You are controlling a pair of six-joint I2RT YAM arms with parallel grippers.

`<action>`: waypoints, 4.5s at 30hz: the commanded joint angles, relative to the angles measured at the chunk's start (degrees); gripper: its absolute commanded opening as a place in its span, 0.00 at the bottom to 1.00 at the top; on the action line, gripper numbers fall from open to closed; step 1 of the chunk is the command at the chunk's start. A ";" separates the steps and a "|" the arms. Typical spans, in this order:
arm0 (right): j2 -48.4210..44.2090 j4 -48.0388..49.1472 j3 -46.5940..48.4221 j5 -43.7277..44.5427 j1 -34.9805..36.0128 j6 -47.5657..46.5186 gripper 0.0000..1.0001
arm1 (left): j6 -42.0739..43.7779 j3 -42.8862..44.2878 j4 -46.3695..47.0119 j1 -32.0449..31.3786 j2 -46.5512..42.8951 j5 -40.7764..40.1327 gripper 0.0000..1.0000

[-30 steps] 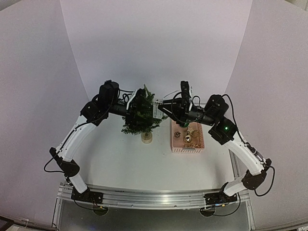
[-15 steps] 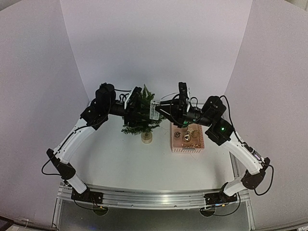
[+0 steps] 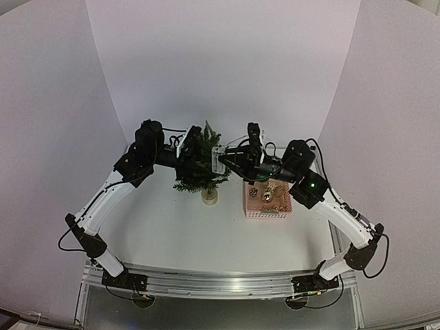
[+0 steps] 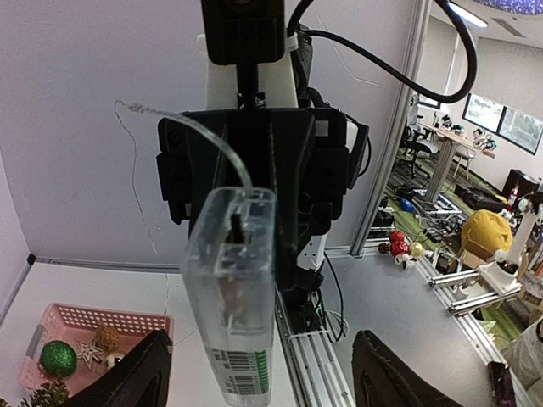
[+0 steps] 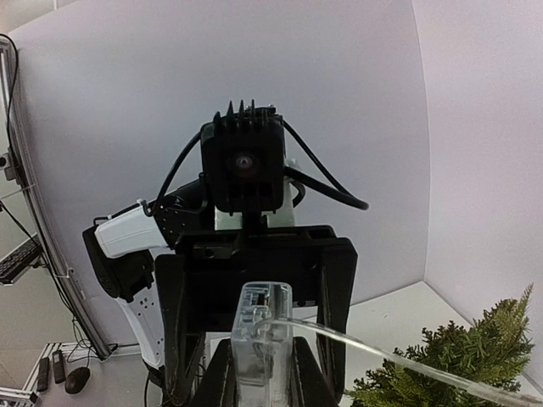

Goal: Decorate the small christmas tree

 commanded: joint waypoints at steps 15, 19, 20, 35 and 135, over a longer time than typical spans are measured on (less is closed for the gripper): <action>1.88 3.24 0.28 -0.33 0.33 0.26 0.00 | 0.66 -1.06 0.39 -0.12 -3.94 0.03 0.13; 0.48 3.68 -1.41 0.89 0.33 0.52 0.00 | 3.76 -0.69 -2.74 -0.08 -4.48 -0.79 0.18; 0.32 3.85 -1.63 1.03 0.33 0.58 0.00 | 4.32 -0.49 -3.55 -0.04 -4.50 -0.88 0.23; 1.70 5.14 -0.02 -0.46 0.33 0.60 0.00 | 6.46 -1.47 -6.60 0.32 -4.80 -1.47 0.29; -4.56 3.05 -33.15 5.80 -17.81 7.25 0.00 | 8.43 -9.28 -2.87 9.20 -12.57 -11.91 0.01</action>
